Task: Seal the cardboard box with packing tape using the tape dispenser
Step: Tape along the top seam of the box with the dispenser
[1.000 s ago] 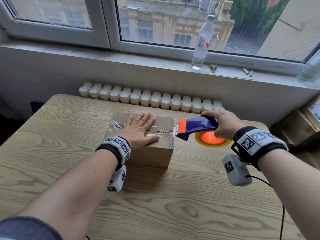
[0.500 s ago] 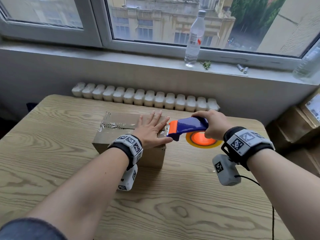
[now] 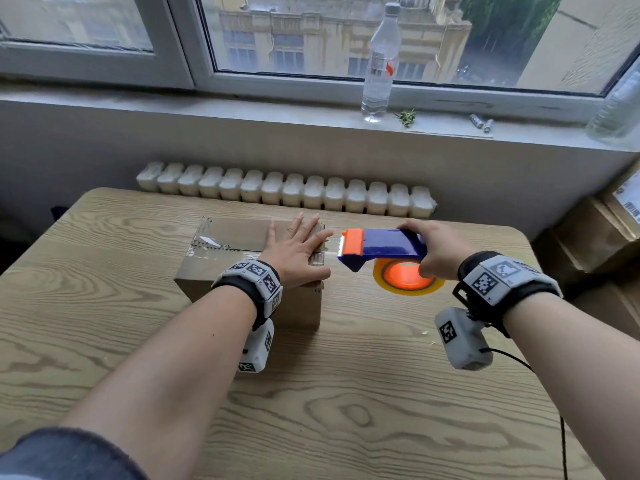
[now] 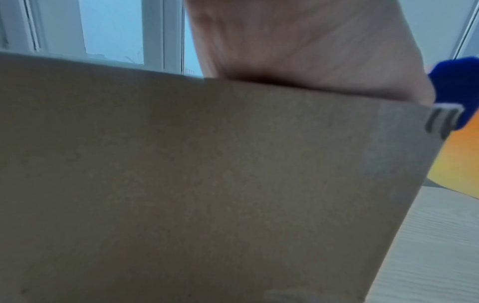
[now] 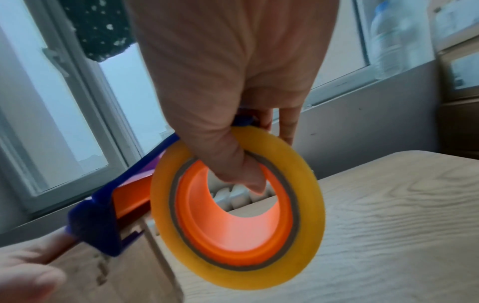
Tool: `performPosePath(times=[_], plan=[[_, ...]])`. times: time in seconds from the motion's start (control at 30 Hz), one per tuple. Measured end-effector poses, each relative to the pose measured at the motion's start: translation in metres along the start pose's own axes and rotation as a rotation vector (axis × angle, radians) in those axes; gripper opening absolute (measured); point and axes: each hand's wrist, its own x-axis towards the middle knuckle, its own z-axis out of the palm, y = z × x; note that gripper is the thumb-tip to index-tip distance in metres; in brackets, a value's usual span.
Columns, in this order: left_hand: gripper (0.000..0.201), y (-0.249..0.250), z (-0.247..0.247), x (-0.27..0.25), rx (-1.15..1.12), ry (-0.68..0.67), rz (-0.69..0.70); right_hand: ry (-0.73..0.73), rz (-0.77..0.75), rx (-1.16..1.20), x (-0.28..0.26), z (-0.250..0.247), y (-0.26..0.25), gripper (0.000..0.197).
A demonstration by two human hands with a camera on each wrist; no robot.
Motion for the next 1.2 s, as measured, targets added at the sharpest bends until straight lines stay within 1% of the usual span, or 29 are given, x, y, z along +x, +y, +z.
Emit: performPosePath(times=[0.07,0.13,0.27,0.37,0.47,0.6,0.83,1.07,1.2], plan=[[0.085,-0.001,0.001,-0.001,-0.001,0.002,0.009,-0.005,0.037,-0.011,-0.003,-0.002,0.012,0.067],[0.079,-0.002,0.002,0.0,-0.007,0.005,0.02,0.001,0.045,-0.035,-0.003,-0.003,0.019,0.064],[0.072,0.002,0.001,0.004,-0.074,0.005,-0.014,0.036,0.003,-0.089,0.006,0.007,0.007,0.054],[0.067,0.007,-0.002,0.007,-0.112,0.022,-0.056,0.012,-0.008,-0.105,0.016,0.022,-0.003,0.048],[0.074,0.01,-0.002,0.007,-0.066,0.019,-0.102,-0.012,0.001,-0.139,0.023,0.031,-0.012,0.047],[0.076,0.014,-0.001,0.009,-0.07,-0.014,-0.106,-0.006,-0.041,-0.209,0.033,0.034,-0.027,0.046],[0.085,0.023,0.001,0.013,-0.086,0.007,-0.134,0.006,-0.075,-0.285,0.044,0.036,-0.039,0.047],[0.085,0.025,0.002,0.015,-0.08,0.011,-0.147,-0.041,-0.062,-0.273,0.042,0.039,-0.036,0.05],[0.086,0.025,0.003,0.015,-0.07,0.006,-0.151,-0.062,-0.057,-0.269,0.041,0.037,-0.038,0.044]])
